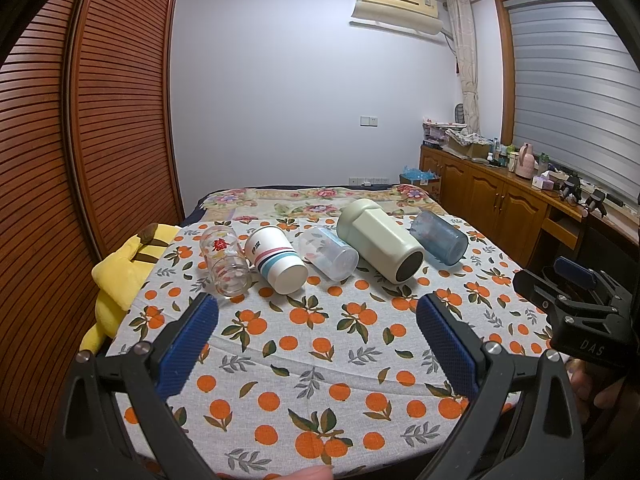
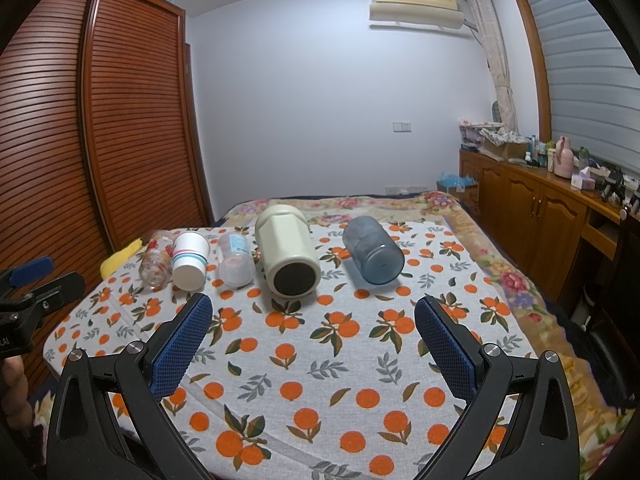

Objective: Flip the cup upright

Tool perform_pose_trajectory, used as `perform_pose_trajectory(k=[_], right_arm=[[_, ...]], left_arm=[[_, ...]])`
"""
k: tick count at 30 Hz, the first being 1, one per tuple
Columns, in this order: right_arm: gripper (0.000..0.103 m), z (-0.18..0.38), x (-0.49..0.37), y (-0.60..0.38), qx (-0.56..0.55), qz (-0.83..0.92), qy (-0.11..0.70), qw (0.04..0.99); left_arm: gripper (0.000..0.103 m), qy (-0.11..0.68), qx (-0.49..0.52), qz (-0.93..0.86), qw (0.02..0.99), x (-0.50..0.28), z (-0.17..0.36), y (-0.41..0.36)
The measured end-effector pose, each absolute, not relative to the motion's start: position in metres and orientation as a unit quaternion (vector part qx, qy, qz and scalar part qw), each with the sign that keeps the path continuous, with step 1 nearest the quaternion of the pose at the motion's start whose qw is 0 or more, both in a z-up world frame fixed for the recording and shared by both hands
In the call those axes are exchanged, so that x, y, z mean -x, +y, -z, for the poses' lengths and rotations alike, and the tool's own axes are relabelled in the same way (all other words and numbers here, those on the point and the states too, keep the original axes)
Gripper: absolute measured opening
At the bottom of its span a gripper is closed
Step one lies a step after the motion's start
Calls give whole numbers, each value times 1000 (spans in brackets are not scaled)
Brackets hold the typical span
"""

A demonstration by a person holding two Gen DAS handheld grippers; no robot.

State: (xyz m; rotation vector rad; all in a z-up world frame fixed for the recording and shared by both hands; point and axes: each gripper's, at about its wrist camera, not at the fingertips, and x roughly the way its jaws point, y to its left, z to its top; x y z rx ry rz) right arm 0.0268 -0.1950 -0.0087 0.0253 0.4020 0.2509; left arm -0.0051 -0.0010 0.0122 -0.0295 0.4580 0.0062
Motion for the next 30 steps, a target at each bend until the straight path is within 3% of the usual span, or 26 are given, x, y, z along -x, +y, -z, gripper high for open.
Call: perform_pose_trajectory(k=[14,30], right_arm=[[103,7,-26,-197,-13,-130,206,970],[103,20,-90,-135,20,-200,228,953]], left_arm=[[100,238,19,-5,971,0,-5,5],[100,287,9,-35,957,-59,23,50]])
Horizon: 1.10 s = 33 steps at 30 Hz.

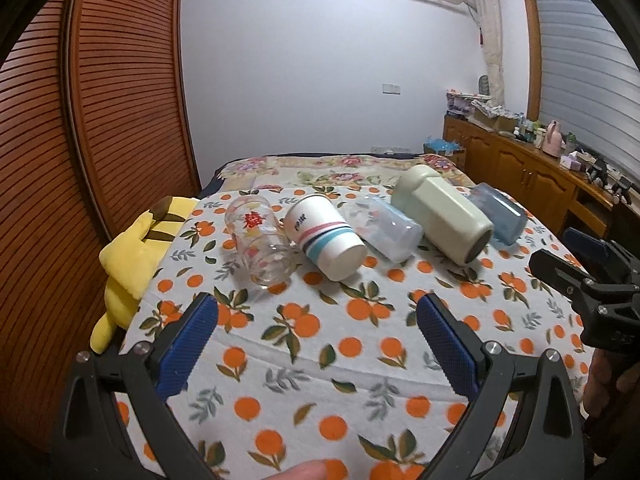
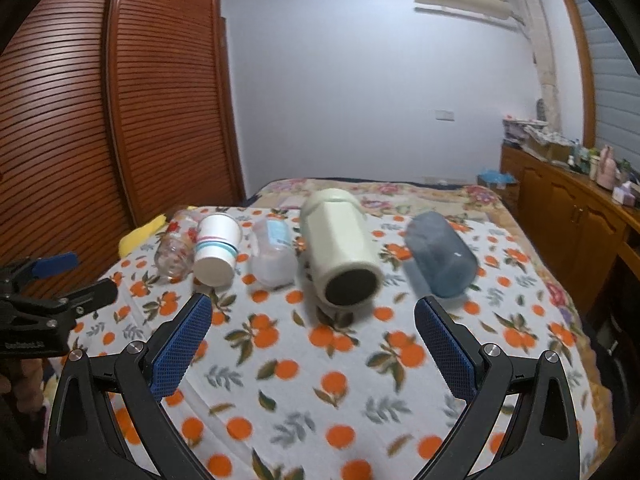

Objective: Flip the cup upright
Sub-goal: 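Move the left gripper to the lying clear glass and close on it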

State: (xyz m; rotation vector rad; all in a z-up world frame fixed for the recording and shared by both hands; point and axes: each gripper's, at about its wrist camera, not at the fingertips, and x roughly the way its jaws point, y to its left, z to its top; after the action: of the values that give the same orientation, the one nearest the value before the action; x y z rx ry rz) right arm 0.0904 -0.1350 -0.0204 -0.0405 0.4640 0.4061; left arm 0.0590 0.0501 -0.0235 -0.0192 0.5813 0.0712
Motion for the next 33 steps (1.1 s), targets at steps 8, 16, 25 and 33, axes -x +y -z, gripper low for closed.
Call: perform_pose_trajectory(k=[8,16,25,33], right_arm=[[103,12,-121,-107,24,-234,235,943],[103,10,-151,-86,32,-252,255,933],[102,10,-177,-62,44,-268,275,922],[102,8,-192,-52,46,-274,279,919]], left_arm=[[100,305,14,-40,951,-93,25,67],[100,334,17,-38,942,-129,25,83],[99,389,44,-23,920,-172,32,112],[88,450,62,-4,891,-206,42,134]])
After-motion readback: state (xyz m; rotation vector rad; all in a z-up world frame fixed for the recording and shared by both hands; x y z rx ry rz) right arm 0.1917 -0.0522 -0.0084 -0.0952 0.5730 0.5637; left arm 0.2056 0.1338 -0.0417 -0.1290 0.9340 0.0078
